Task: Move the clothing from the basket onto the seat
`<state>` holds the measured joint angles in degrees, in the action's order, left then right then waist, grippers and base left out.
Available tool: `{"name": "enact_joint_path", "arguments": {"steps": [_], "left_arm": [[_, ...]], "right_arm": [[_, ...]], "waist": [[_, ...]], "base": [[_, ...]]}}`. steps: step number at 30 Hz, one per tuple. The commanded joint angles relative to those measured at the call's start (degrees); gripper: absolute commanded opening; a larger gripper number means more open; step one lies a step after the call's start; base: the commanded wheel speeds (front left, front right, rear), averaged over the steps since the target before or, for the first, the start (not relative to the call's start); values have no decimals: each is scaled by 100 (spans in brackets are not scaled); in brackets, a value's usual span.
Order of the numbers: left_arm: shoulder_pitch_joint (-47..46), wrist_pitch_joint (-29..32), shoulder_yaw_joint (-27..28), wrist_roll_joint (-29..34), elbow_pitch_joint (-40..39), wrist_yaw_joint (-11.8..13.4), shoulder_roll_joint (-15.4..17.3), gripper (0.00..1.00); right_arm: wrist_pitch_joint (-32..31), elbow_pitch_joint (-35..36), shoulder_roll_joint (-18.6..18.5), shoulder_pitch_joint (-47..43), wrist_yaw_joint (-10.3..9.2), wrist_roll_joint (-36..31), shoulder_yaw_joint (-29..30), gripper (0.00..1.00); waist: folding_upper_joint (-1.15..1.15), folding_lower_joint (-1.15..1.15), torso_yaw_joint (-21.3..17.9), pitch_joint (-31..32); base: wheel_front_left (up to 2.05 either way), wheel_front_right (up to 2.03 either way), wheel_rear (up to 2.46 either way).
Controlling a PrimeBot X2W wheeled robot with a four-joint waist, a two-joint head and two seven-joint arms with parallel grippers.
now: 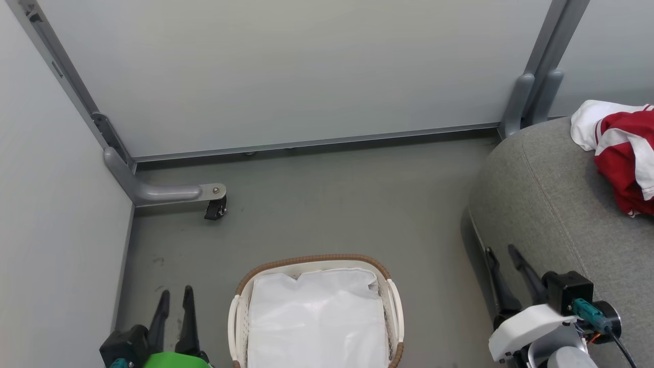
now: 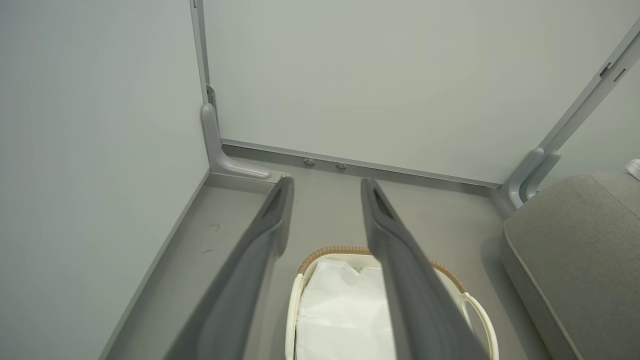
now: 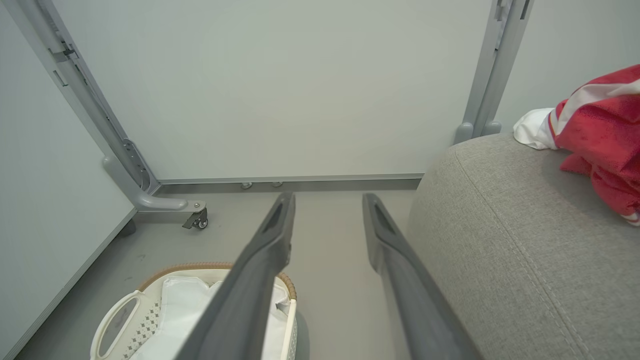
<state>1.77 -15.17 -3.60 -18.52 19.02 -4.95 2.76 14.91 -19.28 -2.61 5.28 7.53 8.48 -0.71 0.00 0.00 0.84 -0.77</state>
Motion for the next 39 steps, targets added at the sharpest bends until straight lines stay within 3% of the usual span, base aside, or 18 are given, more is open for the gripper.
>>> {"name": "enact_joint_path", "arguments": {"steps": [1, 39], "left_arm": [[2, 3, -3, -6, 44, 0, -5, 0], [-365, 917, 428, -3112, -135, -115, 0, 0]], "right_arm": [[-5, -47, 11, -22, 0, 5, 0, 0], [-911, 155, -1, 18, -2, 3534, 310, 0]], "waist": [[0, 0, 0, 0], [0, 0, -24, 18]], "base": [[0, 0, 0], [0, 0, 0]]}}
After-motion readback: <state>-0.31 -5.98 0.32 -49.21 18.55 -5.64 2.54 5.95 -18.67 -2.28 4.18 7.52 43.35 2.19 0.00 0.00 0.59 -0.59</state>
